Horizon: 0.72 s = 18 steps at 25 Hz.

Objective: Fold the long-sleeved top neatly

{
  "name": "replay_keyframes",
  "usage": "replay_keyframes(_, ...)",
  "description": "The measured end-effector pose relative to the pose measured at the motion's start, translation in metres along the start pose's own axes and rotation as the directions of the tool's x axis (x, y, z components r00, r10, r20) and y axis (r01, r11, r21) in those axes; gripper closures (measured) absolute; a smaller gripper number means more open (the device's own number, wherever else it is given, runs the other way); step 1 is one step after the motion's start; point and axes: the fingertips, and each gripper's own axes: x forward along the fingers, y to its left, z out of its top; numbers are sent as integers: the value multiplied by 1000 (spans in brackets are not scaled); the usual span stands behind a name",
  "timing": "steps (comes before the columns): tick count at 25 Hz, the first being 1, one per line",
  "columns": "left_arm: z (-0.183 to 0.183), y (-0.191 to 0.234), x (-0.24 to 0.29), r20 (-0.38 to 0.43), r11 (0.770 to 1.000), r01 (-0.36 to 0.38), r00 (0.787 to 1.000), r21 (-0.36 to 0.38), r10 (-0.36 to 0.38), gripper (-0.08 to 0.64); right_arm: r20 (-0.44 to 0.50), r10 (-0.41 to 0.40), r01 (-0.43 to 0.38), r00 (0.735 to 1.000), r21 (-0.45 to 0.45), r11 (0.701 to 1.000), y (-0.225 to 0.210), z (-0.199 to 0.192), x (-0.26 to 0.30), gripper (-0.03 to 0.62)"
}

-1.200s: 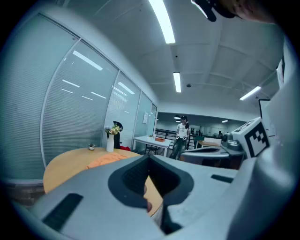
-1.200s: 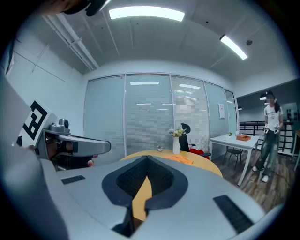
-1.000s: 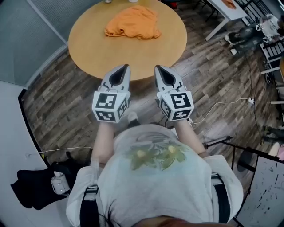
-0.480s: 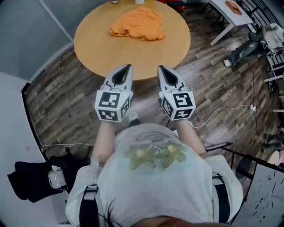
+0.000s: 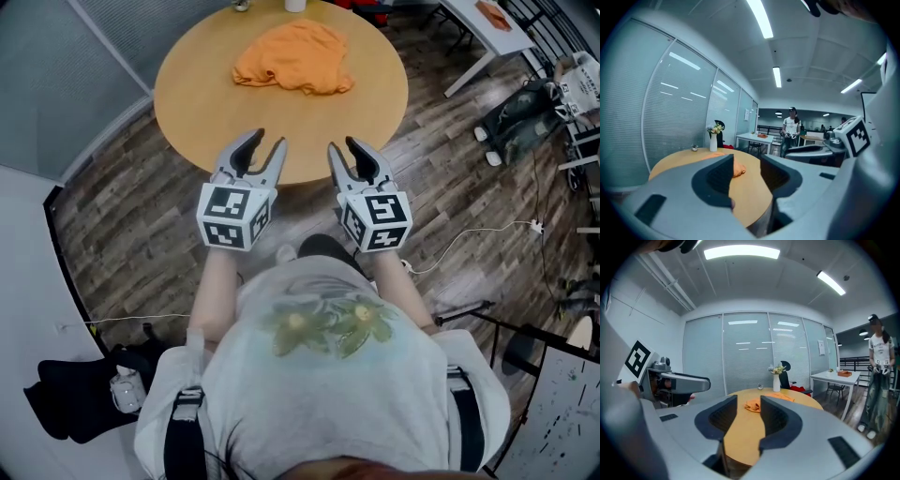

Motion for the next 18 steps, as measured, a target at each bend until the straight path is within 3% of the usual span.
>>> replay_keyframes(1, -4, 3, 4, -19, 1000, 3, 1000, 19, -3, 384, -14, 1, -1, 1000, 3, 1000, -1, -2, 4, 418)
replay_keyframes(4, -19, 10, 12, -92, 999, 10, 996, 51, -5, 316, -29, -21, 22, 999, 18, 1000, -10, -8, 8, 381)
replay_keyframes(11, -37, 31, 27, -143, 998, -11, 989, 69, 21, 301, -65, -49, 51, 997, 26, 998, -31, -20, 21, 376)
replay_keyframes(18, -38, 56, 58, -166, 997, -26, 985, 73, 38, 301, -114, -16, 16, 993, 0, 1000, -46, -25, 52, 376)
